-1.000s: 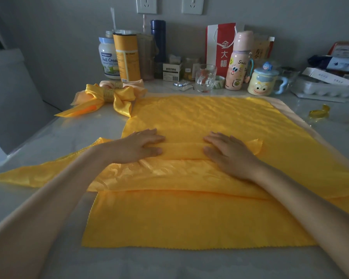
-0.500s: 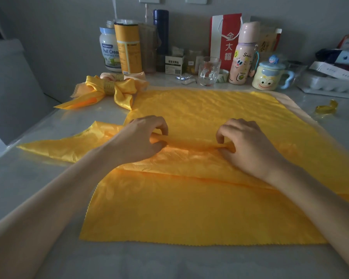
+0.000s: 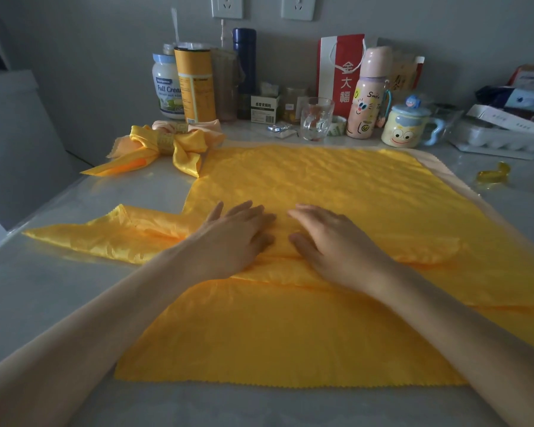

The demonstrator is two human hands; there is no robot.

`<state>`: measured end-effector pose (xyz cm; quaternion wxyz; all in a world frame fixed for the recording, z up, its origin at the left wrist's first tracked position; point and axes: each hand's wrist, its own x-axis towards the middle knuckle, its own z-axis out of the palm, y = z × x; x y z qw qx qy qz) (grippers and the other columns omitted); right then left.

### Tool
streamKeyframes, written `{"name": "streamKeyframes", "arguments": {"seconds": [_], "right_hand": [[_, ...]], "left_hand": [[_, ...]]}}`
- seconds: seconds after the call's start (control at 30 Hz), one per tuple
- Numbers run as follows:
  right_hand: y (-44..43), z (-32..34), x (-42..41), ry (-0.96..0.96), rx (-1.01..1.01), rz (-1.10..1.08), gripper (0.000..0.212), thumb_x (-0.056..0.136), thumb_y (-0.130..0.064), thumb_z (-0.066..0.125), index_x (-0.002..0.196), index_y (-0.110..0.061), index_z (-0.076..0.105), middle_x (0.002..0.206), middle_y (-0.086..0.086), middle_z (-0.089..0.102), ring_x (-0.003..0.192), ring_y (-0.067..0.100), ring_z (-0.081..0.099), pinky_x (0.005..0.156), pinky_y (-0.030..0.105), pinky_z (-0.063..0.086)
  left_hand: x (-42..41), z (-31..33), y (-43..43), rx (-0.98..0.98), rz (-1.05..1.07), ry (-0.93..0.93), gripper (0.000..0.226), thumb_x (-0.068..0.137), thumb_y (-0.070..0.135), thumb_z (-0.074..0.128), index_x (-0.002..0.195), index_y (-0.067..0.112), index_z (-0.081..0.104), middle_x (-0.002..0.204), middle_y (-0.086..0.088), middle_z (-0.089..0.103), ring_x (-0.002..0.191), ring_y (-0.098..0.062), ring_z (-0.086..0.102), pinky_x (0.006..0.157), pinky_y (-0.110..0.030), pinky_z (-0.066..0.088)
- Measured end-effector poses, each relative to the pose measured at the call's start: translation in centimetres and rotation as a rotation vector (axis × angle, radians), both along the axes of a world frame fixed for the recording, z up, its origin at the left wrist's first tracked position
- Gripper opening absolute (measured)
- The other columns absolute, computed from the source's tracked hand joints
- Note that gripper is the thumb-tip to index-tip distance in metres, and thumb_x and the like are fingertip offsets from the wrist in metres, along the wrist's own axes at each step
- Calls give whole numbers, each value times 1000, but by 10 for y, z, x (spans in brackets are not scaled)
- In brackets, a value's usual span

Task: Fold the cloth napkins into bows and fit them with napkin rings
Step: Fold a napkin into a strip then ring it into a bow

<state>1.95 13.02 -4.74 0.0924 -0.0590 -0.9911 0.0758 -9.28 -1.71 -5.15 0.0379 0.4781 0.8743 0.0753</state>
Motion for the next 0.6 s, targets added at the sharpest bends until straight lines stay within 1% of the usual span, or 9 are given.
{"name": "streamKeyframes", "arguments": {"seconds": [0.03,0.1,0.17,0.23,0.3,0.33,0.43,0.5,0.6], "right_hand": [[-1,-3,0,-72,-9,11,48,101,-37,27,146,-20,27,155,2,22,142,15,19,114,29,15],[0,-6,1,-196,-33,-6,51,101,-41,17,149,-27,13,159,-3,3,145,11,1,117,29,0],[5,-7,4,-259,-32,-28,53,99,-47,13,149,-32,6,158,-7,-5,145,10,-6,117,30,-4],[14,-6,9,-268,-36,-38,55,98,-49,13,149,-32,5,158,-9,-6,145,7,-7,117,29,-5],[23,-5,16,-227,-79,-31,54,98,-48,21,149,-30,16,158,-9,5,145,7,1,117,27,1],[27,-3,19,-176,-141,-23,51,98,-46,28,146,-28,27,156,-8,16,144,8,10,117,27,7],[32,8,24,-34,-265,1,30,92,-33,53,120,-23,55,124,-8,52,120,11,46,103,27,35],[30,15,27,27,-248,9,18,88,-29,60,105,-24,60,106,-11,58,102,9,53,90,25,42],[22,20,31,149,-142,41,10,85,-22,62,91,-25,55,92,-13,56,91,8,52,79,22,41]], "left_hand": [[-1,-2,0,-57,2,-23,51,100,43,21,149,34,10,158,10,4,144,-7,-5,118,-39,-6],[-4,-5,-1,-109,6,-70,51,100,44,13,148,38,-2,158,10,-8,143,-6,-12,117,-38,-11],[-4,-6,-3,-116,0,-87,51,100,45,12,147,39,-4,157,9,-11,143,-6,-14,116,-37,-12],[-7,-5,-5,-76,-10,-115,49,101,43,15,148,39,4,157,10,-8,143,-4,-13,116,-35,-11],[-11,-2,-7,15,-25,-210,44,102,31,25,145,38,22,158,10,1,143,-2,-8,117,-32,-9],[-12,1,-7,74,-29,-268,42,100,22,31,139,38,32,157,9,8,143,-1,-4,117,-30,-7],[-9,11,-11,207,-17,-305,38,90,8,48,121,28,51,146,9,35,140,-6,20,109,-18,14],[-5,14,-13,276,0,-247,34,84,8,55,113,26,56,132,10,48,126,-9,40,96,-15,31],[0,18,-14,322,-31,-129,26,79,16,60,103,28,57,118,13,54,114,-7,47,97,-23,37]]}}
